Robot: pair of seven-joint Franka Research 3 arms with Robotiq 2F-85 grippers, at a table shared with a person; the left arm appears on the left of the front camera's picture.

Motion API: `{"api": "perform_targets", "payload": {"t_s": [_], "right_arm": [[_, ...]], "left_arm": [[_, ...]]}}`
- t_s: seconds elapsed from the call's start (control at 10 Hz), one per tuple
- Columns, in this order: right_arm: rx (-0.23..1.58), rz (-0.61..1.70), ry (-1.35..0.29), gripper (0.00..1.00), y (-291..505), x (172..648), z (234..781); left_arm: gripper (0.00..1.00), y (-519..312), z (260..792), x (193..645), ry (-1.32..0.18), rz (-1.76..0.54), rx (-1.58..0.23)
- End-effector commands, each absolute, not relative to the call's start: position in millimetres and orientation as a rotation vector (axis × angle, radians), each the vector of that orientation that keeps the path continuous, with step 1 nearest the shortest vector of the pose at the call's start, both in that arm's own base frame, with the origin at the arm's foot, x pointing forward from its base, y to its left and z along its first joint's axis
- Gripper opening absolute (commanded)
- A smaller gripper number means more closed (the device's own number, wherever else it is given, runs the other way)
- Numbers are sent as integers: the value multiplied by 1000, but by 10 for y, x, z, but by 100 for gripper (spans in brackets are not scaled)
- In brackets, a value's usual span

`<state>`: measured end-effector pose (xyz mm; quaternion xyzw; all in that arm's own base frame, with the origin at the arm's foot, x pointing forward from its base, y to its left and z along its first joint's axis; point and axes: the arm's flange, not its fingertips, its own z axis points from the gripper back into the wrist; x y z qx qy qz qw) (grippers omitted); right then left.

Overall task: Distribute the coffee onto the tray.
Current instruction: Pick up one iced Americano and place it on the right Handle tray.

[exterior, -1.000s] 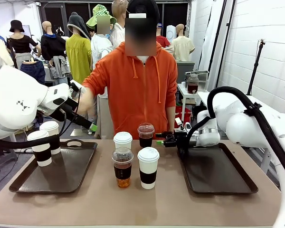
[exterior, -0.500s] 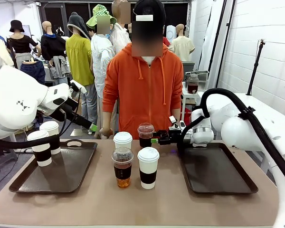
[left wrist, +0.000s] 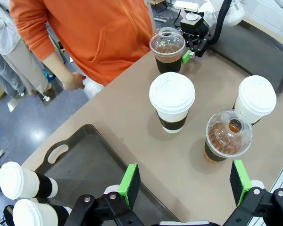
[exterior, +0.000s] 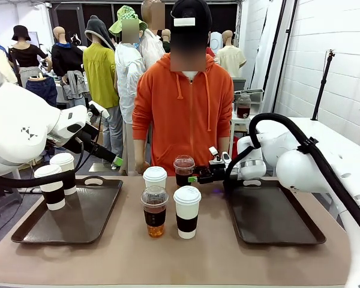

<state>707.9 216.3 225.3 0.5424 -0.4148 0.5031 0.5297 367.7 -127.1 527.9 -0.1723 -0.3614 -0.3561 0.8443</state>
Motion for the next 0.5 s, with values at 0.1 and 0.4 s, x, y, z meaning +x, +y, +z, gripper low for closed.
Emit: {"api": "perform_targets", "payload": {"t_s": [0.1, 0.4], "right_arm": [[1303, 1211, -932, 100, 2404, 7227, 2109], [1312, 1222, -912, 100, 2537, 7235, 2083]], "left_arm": [[100, -1256, 5276, 3681, -761, -751, -371], [100, -1256, 5276, 3681, -761, -751, -371]]}}
